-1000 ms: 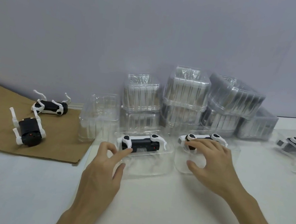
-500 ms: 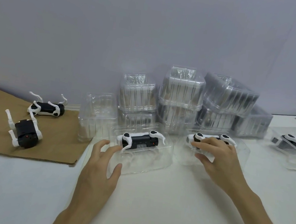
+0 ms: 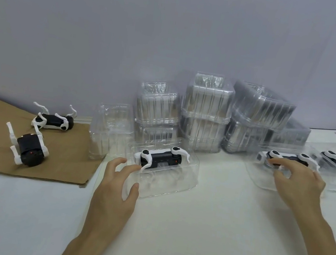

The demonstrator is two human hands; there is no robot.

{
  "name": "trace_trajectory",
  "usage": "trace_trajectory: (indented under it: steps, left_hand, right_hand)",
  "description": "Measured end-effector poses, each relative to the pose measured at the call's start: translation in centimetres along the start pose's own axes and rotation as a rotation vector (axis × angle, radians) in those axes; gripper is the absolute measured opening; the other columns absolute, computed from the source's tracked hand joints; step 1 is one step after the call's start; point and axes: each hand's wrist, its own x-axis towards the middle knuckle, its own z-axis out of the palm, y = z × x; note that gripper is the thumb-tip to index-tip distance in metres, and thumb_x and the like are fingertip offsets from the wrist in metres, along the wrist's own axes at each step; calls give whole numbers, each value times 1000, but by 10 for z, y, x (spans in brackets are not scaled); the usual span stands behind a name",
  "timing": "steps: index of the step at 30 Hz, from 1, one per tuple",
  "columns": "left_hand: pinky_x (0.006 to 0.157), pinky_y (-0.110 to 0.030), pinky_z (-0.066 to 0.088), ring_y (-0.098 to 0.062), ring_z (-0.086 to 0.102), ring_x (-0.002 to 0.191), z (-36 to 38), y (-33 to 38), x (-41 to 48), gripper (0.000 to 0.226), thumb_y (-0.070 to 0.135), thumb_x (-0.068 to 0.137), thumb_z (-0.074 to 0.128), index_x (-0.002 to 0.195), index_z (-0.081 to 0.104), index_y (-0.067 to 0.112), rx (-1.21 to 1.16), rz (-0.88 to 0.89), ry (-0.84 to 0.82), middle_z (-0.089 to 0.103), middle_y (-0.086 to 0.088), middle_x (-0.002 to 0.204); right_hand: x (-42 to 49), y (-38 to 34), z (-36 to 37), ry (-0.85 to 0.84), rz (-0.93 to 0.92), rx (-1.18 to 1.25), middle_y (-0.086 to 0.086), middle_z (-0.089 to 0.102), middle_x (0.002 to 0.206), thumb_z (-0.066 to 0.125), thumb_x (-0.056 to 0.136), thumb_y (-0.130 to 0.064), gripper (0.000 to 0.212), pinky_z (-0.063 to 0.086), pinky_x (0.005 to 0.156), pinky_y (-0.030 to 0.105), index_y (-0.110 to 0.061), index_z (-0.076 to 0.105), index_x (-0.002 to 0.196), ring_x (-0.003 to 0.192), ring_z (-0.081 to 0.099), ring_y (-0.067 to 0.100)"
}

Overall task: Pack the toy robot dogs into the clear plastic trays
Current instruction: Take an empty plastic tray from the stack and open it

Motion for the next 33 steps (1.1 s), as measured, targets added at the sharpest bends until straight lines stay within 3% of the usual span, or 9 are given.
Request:
trace_trajectory:
  steps: [2,5,9,11,15,20,23,30,33]
  left_hand:
    - [72,-6,36,22,46,104,2,2,-1,39,13,92,67,122,64,37,-8,-3,13,40,20,137]
    - [74,-6,38,20,48,104,3,4,-2,39,11,91,69,119,65,37,-21,7,25,40,19,135]
    - [84,2,36,16,43,116,2,10,-4,47,2,86,71,118,67,36,-33,103,-36,42,16,132]
    - [88,4,33,17,42,120,1,12,-5,51,-1,85,70,120,67,36,-44,137,-94,41,21,132]
    - [98,0,30,11,42,129,4,14,-7,60,5,89,67,134,56,44,-57,193,-185,35,33,141]
    - [107,-31,39,-10,44,133,5,2,-5,50,23,97,60,143,47,37,54,-6,-172,32,21,153]
    - [107,-32,38,-17,46,133,3,-3,-2,37,24,99,57,135,54,31,35,-131,-190,32,14,153]
    - [105,-32,38,-22,50,126,7,-2,-3,30,27,99,57,128,57,32,99,-127,-225,32,13,154]
    - [103,-32,38,-22,52,123,7,0,-2,28,26,98,58,125,58,31,104,-135,-217,33,12,153]
  right_hand:
    - [-6,-12,-1,111,-26,55,7,69,124,60,83,3,37,23,116,50,-18,75,110,125,55,30]
    - [-36,-64,10,116,-400,287,6,68,124,69,78,7,44,43,106,44,-11,70,117,119,61,27]
    - [-89,-124,37,-267,-846,140,-8,42,153,67,81,-50,63,23,116,32,-35,51,140,143,34,11]
    - [-97,-124,47,-355,-856,38,-8,35,158,69,76,-59,69,21,114,31,-39,51,139,146,30,12]
    - [-97,-110,52,-328,-777,-11,-10,56,133,78,73,-52,53,40,95,33,-34,62,120,117,58,15]
    - [-74,-99,42,-344,-859,99,-16,67,92,79,84,-23,13,45,85,31,-25,68,92,90,59,14]
    - [-63,-84,24,-301,-899,83,-18,68,101,77,87,-20,14,41,84,28,-25,66,94,94,59,14]
    - [-18,-37,-39,48,-843,43,-5,74,110,77,89,-18,6,49,88,58,-15,71,89,104,68,33]
    - [11,-15,-62,66,-689,-59,-3,73,110,83,79,-7,19,44,85,52,-18,69,86,106,68,31]
